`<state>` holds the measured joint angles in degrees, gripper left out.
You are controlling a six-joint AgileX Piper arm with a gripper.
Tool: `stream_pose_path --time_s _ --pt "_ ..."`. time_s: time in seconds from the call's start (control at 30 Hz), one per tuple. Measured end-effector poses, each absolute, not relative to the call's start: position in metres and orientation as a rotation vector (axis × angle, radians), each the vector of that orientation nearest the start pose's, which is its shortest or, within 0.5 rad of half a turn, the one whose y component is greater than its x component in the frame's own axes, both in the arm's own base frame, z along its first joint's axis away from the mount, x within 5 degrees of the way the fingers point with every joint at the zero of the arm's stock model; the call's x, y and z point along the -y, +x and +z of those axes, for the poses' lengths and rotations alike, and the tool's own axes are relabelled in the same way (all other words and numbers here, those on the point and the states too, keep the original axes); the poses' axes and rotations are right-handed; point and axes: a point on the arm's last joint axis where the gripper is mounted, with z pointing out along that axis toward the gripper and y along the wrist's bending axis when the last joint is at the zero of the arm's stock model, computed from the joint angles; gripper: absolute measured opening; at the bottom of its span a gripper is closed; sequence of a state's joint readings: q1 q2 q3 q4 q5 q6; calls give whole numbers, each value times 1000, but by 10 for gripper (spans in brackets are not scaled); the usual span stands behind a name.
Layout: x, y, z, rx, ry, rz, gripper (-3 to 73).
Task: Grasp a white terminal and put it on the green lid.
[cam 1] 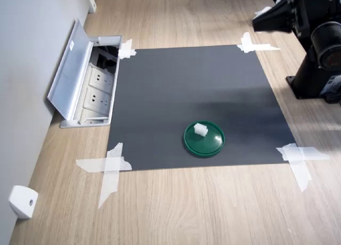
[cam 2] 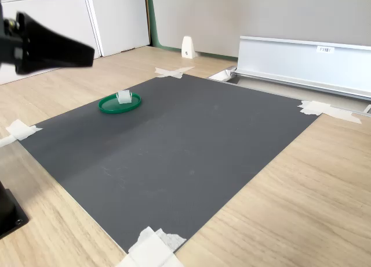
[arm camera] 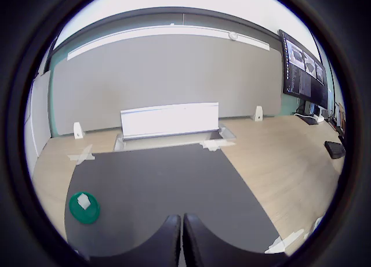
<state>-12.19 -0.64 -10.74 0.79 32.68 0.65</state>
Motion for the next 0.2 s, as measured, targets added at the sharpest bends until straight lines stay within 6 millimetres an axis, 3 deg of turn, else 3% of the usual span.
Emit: stream_pose_path --time_s 0.2 --pt "8 39 222 -1849 214 -124 -7"
